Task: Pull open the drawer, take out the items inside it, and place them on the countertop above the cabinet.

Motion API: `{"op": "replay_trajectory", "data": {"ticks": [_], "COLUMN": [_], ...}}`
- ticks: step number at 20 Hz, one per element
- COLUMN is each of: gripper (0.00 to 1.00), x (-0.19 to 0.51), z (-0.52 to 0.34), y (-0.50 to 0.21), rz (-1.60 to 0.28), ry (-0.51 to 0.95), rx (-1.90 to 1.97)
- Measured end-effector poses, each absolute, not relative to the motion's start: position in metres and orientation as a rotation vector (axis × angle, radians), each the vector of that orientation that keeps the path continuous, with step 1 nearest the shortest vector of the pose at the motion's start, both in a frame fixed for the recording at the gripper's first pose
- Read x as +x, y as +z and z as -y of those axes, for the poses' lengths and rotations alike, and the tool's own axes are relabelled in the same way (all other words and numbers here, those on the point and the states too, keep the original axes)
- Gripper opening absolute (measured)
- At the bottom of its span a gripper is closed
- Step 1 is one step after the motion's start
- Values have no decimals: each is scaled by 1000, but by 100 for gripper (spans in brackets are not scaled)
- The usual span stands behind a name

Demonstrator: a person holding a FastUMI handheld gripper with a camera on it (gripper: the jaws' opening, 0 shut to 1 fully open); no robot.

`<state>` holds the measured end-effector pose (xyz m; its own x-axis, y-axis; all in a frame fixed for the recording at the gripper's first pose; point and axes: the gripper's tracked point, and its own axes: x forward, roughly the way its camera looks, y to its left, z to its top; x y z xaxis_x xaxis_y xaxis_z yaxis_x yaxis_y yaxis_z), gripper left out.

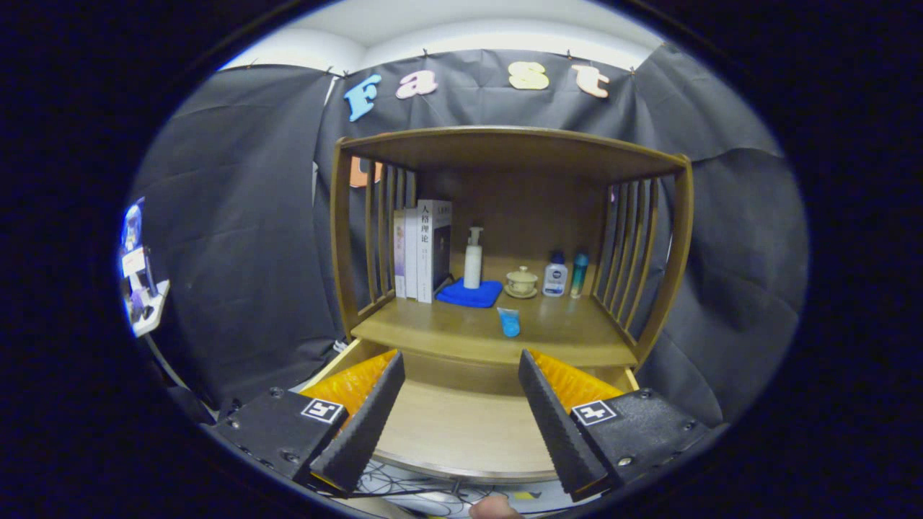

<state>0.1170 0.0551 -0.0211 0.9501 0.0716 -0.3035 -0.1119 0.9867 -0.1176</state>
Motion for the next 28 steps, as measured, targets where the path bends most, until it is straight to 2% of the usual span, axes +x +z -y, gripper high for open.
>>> {"op": "replay_trajectory", "data": {"ticks": [12, 19, 28], "gripper": [100, 100, 100], "x": [67, 42, 40], "z": [-63, -47, -38], "y": [-84, -137, -201], "rz": [-56, -55, -143], "ry": [78, -41, -58], "rx": [-189, -201, -126]}}
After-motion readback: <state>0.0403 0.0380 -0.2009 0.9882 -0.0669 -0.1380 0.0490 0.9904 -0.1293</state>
